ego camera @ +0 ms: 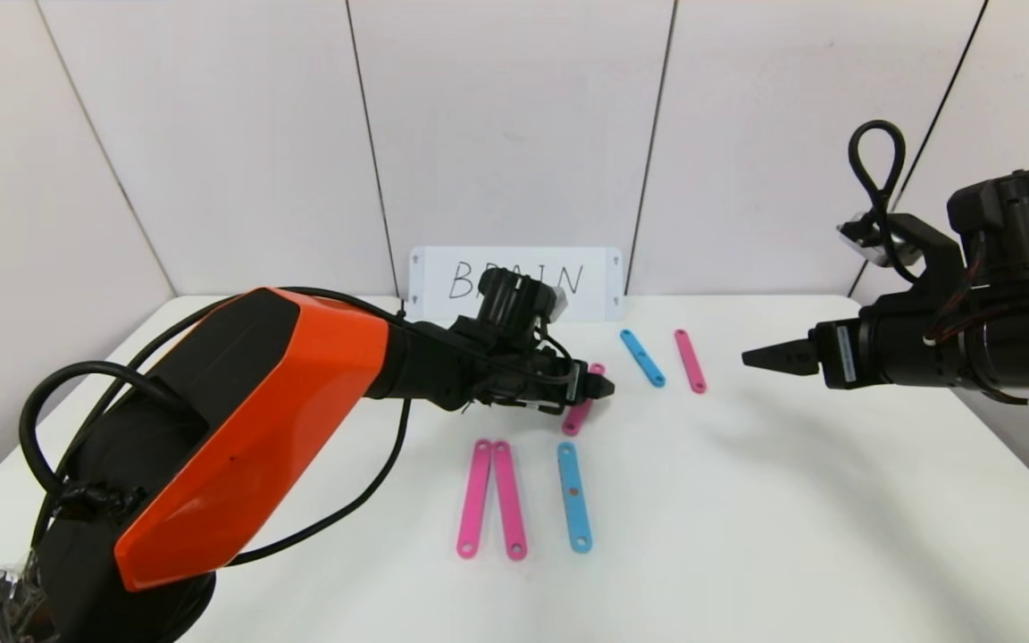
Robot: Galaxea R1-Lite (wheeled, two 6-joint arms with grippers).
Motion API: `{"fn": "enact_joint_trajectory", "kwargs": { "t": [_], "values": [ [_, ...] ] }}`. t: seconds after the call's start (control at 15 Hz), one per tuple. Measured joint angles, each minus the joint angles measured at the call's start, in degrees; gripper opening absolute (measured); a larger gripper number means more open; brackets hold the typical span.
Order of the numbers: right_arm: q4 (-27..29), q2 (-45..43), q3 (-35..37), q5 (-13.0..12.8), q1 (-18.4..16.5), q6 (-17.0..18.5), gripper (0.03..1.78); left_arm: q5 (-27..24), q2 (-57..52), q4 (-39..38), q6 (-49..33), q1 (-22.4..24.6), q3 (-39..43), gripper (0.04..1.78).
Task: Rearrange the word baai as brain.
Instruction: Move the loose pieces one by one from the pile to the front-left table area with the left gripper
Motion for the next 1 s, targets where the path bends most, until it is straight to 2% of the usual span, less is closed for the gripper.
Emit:
{"fn": "enact_joint_trajectory", "kwargs": {
  "t": [0.53,1.0],
  "values": [
    [0.0,-0.1,0.0,0.0,-0.1,0.0,1.73,0.2,-2.8,0.6,-0.1,0.8,0.8,1.74],
    [-0.3,0.6,-0.3,0.9,-1.6,-0.1,1.73,3.1,-14.5,7.2,2.6,6.1,5.1,1.74]
  ]
}}
